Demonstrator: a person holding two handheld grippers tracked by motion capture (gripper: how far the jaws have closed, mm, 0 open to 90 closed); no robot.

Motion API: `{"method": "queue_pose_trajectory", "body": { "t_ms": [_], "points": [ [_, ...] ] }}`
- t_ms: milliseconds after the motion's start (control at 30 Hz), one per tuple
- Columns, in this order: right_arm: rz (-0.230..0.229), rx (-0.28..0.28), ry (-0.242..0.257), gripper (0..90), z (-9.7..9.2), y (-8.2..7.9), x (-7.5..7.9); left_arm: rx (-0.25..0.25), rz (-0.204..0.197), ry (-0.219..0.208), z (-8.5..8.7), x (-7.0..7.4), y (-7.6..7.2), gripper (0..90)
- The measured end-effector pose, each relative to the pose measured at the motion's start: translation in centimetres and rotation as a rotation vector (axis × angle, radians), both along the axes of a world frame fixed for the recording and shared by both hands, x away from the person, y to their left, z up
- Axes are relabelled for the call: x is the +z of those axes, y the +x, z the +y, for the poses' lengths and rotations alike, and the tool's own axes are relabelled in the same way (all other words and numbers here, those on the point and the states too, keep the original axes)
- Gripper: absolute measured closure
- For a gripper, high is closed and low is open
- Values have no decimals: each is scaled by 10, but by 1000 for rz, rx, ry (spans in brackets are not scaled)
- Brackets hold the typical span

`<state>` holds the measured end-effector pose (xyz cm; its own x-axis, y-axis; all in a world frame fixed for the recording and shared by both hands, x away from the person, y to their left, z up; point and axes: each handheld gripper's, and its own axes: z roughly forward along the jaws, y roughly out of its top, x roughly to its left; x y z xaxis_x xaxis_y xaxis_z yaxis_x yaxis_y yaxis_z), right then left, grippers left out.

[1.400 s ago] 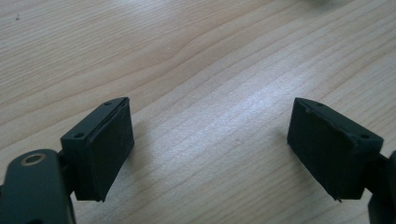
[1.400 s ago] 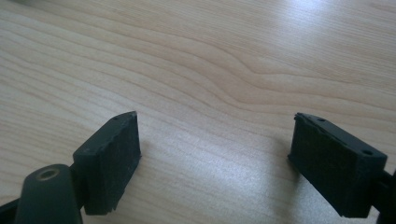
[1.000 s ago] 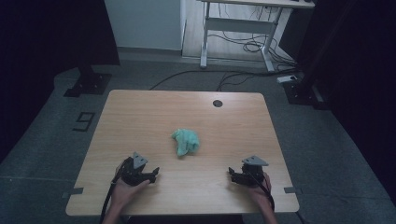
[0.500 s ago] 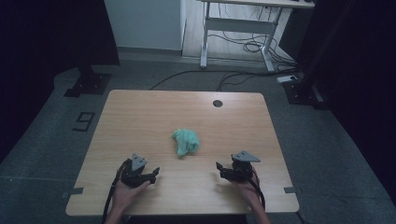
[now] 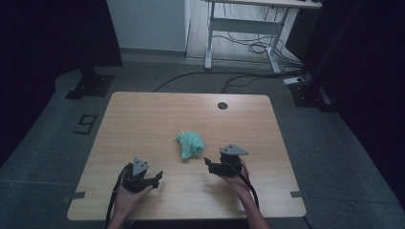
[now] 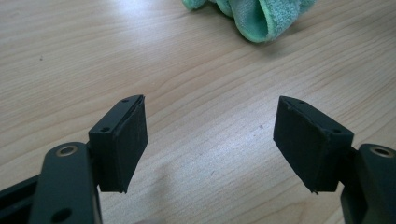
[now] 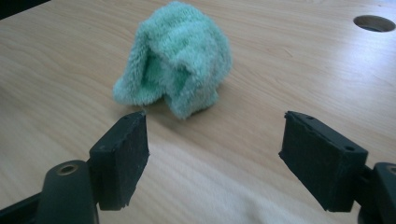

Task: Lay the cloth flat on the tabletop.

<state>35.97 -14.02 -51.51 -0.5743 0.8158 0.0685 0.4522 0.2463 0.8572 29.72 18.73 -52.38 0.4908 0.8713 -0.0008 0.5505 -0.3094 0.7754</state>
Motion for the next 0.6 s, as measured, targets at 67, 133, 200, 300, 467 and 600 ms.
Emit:
{"method": "queue_pose_trajectory", "body": {
  "t_ms": [67,133,200,300,467,600],
  "points": [
    [4,7,0,235,5,5,1,-4,7,-2,-1,-1,0,260],
    [4,12,-5,235,8,7,1,-7,12,-1,-2,-1,1,260],
    [4,25,-20,233,18,16,3,-14,18,2,-4,-2,0,259],
    [-1,33,-24,228,26,23,4,-18,21,2,-4,-3,0,260],
    [15,45,-34,197,38,35,8,-16,29,-7,-4,-4,0,260],
    [28,56,-28,183,46,45,11,-24,29,-10,-5,-3,0,261]
  ]
}}
